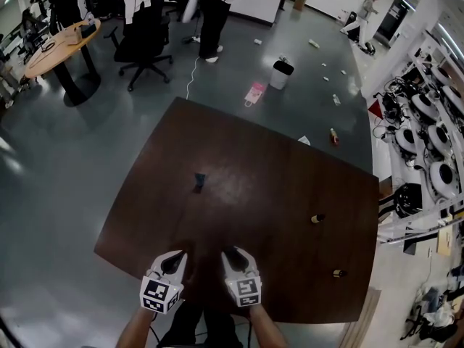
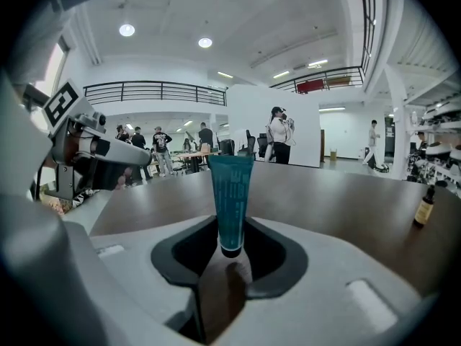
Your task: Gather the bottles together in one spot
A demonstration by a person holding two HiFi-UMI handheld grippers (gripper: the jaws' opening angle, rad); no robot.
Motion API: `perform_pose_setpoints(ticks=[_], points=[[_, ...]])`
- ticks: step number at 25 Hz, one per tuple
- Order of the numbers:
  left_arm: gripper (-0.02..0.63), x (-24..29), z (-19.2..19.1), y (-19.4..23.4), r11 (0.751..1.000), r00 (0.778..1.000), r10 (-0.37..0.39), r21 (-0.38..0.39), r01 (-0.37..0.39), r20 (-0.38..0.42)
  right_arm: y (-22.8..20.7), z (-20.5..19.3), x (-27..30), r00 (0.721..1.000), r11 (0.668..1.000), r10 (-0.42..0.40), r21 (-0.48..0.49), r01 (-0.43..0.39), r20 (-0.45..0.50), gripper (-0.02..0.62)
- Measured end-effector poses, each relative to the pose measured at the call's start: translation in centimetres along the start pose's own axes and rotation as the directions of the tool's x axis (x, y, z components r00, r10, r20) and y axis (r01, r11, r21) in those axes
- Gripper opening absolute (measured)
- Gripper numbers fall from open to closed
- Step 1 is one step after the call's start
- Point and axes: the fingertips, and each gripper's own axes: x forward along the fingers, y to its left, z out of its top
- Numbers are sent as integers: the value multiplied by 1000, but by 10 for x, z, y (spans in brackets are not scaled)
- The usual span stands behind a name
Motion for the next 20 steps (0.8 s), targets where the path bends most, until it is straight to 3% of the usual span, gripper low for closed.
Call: perform_pose_setpoints(ticks=[20], points=[[0,-8,-10,11,1000,1000,-1,-6,1,0,6,-17,8,1000,1000,-26,-11,25,-13,115]])
